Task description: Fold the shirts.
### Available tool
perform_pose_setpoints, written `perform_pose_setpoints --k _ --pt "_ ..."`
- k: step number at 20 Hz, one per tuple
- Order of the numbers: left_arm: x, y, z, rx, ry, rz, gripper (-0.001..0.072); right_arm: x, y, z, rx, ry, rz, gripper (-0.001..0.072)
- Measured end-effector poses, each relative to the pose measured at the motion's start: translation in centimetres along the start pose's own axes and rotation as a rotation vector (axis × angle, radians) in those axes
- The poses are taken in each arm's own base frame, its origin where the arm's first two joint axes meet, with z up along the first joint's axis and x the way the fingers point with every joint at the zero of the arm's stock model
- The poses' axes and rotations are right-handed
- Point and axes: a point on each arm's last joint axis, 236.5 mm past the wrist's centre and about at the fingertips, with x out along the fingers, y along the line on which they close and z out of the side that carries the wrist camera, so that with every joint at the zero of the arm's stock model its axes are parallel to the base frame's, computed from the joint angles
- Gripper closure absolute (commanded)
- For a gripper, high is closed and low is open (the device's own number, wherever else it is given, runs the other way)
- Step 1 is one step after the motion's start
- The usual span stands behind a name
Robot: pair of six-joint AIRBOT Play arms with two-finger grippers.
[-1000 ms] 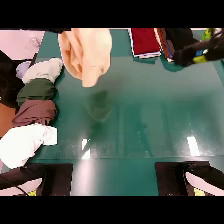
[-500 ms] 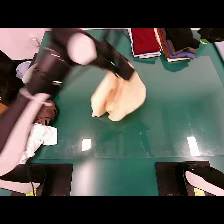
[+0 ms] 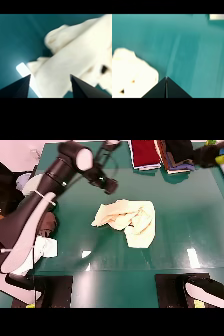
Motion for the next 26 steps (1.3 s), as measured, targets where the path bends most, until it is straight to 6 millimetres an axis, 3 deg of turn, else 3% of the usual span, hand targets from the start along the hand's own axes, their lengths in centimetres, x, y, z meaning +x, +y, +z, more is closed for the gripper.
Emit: perform_pose_setpoints --k 2,4,9,12,14,15,16,17,18,19,23,26 --pt "1.2 2.6 -2.3 -0.077 0.075 -0.01 0.012 1.7 0.3 -2.8 0.008 0.078 0.017 0.0695" --pt "3.1 3.9 -5.1 -0.137 0.158 -0.036 0.012 3.4 0.9 -5.4 0.022 0.133 0.05 0.0694" --pt "8.6 3.0 -11.3 -0.236 0.277 -0.139 0.0122 6.8 2.9 -10.1 0.072 0.219 0.141 0.0695" --pt "10.7 2.0 -12.1 -0.294 0.258 -0.191 0.0139 8.1 3.2 -11.8 0.095 0.252 0.162 0.0695" --pt "11.5 1.9 -12.2 -0.317 0.242 -0.202 0.0422 8.8 3.2 -12.8 0.107 0.274 0.165 0.0695" --pt "11.8 1.9 -12.1 -0.324 0.23 -0.206 0.0636 9.2 3.2 -13.6 0.112 0.293 0.166 0.0695" --pt "12.1 1.9 -12.0 -0.325 0.22 -0.207 0.0683 9.6 3.2 -14.3 0.117 0.307 0.165 0.0695" --pt "12.2 1.9 -11.8 -0.32 0.207 -0.208 0.0682 10.1 3.1 -15.3 0.121 0.332 0.162 0.0642" --pt "12.2 2.0 -11.5 -0.32 0.194 -0.209 0.0682 10.5 3.0 -16.3 0.126 0.358 0.159 0.0277" --pt "12.1 2.1 -11.2 -0.315 0.186 -0.206 0.0682 11.1 2.9 -17.8 0.132 0.392 0.156 0.0019" --pt "11.6 2.8 -10.2 -0.277 0.158 -0.186 0.0682 14.1 3.8 -24.2 0.197 0.554 0.185 0.0023" --pt "11.4 3.0 -10.2 -0.26 0.162 -0.178 0.0682 16.5 5.9 -27.7 0.238 0.638 0.228 0.0201"
